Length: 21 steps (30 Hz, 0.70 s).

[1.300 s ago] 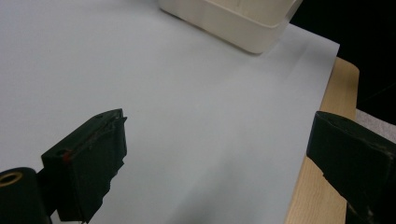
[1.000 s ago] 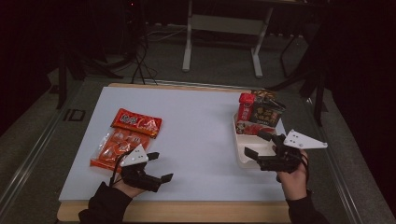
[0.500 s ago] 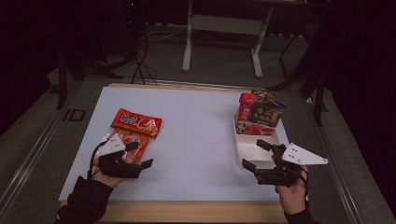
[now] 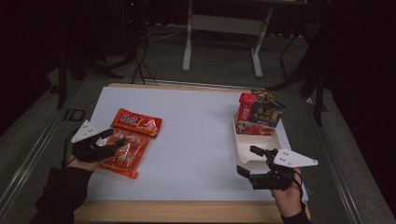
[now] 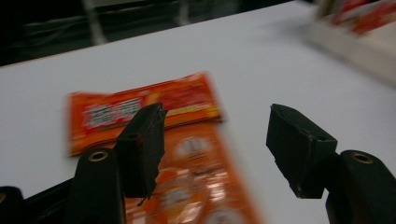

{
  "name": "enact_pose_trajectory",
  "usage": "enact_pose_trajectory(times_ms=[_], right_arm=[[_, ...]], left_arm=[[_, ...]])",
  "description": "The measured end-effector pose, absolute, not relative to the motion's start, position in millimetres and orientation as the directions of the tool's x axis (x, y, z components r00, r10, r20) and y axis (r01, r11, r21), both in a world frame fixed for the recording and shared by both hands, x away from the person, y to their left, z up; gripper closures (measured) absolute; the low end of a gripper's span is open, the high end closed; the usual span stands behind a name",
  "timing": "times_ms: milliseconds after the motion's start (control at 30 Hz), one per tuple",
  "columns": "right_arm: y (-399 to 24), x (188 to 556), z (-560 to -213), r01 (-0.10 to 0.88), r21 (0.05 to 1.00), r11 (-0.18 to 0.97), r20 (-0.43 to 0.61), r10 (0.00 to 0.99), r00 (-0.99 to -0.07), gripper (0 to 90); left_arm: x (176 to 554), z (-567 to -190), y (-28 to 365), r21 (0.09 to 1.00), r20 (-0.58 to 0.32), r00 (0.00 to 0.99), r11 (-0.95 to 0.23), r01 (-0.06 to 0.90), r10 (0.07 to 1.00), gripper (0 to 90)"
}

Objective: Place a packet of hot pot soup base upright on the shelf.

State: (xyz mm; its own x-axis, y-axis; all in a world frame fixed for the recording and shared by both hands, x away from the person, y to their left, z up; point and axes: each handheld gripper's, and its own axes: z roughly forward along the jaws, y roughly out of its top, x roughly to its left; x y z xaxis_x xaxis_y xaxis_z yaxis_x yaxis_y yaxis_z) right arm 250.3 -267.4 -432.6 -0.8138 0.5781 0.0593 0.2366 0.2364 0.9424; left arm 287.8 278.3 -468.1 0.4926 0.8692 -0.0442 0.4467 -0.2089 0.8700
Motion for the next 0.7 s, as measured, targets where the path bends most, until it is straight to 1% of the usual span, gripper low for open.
enact_pose_trajectory(times_ms=[33, 100, 167, 200, 233, 267, 333, 367, 400, 433, 467, 500, 533, 567, 600, 667, 700], right_arm=[[-266, 250, -434, 0.243, 0.940, 0.238, 0.068, 0.570, -0.819, 13.1], [-264, 251, -435, 0.243, 0.939, 0.243, 0.069, 0.558, -0.827, 13.1], [-264, 251, -435, 0.246, 0.939, 0.241, 0.076, 0.551, -0.831, 13.1], [-264, 251, -436, 0.248, 0.939, 0.239, 0.080, 0.551, -0.831, 13.1], [-263, 251, -436, 0.250, 0.938, 0.239, 0.081, 0.550, -0.831, 13.1], [-263, 251, -437, 0.255, 0.937, 0.240, 0.085, 0.549, -0.831, 13.1], [-263, 252, -438, 0.255, 0.937, 0.241, 0.086, 0.548, -0.832, 13.1], [-263, 252, -438, 0.256, 0.937, 0.238, 0.089, 0.544, -0.834, 13.1], [-263, 252, -437, 0.256, 0.938, 0.234, 0.092, 0.544, -0.834, 13.2], [-263, 252, -437, 0.257, 0.939, 0.228, 0.096, 0.544, -0.834, 13.2], [-264, 251, -437, 0.259, 0.939, 0.227, 0.099, 0.543, -0.834, 13.2], [-264, 250, -438, 0.262, 0.939, 0.224, 0.102, 0.545, -0.832, 13.2], [-264, 250, -438, 0.262, 0.939, 0.224, 0.102, 0.545, -0.832, 13.2], [-264, 249, -438, 0.263, 0.938, 0.226, 0.102, 0.545, -0.832, 13.2], [-264, 247, -439, 0.266, 0.937, 0.225, 0.106, 0.544, -0.833, 13.2], [-265, 246, -440, 0.269, 0.936, 0.227, 0.106, 0.546, -0.831, 13.2], [-265, 246, -441, 0.272, 0.935, 0.228, 0.109, 0.546, -0.831, 13.2]], left_arm=[[290, -470, 283, 0.868, -0.038, 0.475, -0.206, 0.452, 0.879, 44.5], [293, -474, 291, 0.866, -0.049, 0.456, -0.190, 0.463, 0.888, 55.6], [298, -479, 298, 0.854, -0.055, 0.433, -0.182, 0.487, 0.900, 63.5], [300, -482, 301, 0.846, -0.064, 0.425, -0.177, 0.503, 0.903, 69.2], [303, -485, 303, 0.839, -0.062, 0.412, -0.176, 0.515, 0.909, 71.2], [305, -488, 304, 0.829, -0.055, 0.404, -0.184, 0.529, 0.913, 76.2], [311, -493, 308, 0.816, -0.064, 0.384, -0.173, 0.551, 0.921, 77.6], [315, -496, 310, 0.806, -0.064, 0.375, -0.173, 0.566, 0.925, 80.9], [319, -499, 310, 0.798, -0.060, 0.367, -0.177, 0.576, 0.928, 81.9], [323, -501, 311, 0.791, -0.066, 0.370, -0.178, 0.586, 0.927, 84.8], [327, -504, 312, 0.782, -0.060, 0.363, -0.183, 0.596, 0.930, 85.2], [330, -507, 312, 0.778, -0.056, 0.354, -0.181, 0.601, 0.934, 88.5], [330, -507, 312, 0.778, -0.056, 0.354, -0.181, 0.601, 0.934, 89.9], [330, -507, 312, 0.778, -0.056, 0.354, -0.181, 0.601, 0.934, 89.9], [339, -514, 311, 0.769, -0.027, 0.357, -0.208, 0.604, 0.934, 90.0], [345, -519, 309, 0.761, -0.014, 0.362, -0.225, 0.608, 0.932, 90.0], [347, -520, 308, 0.751, 0.014, 0.352, -0.242, 0.614, 0.936, 90.0]])
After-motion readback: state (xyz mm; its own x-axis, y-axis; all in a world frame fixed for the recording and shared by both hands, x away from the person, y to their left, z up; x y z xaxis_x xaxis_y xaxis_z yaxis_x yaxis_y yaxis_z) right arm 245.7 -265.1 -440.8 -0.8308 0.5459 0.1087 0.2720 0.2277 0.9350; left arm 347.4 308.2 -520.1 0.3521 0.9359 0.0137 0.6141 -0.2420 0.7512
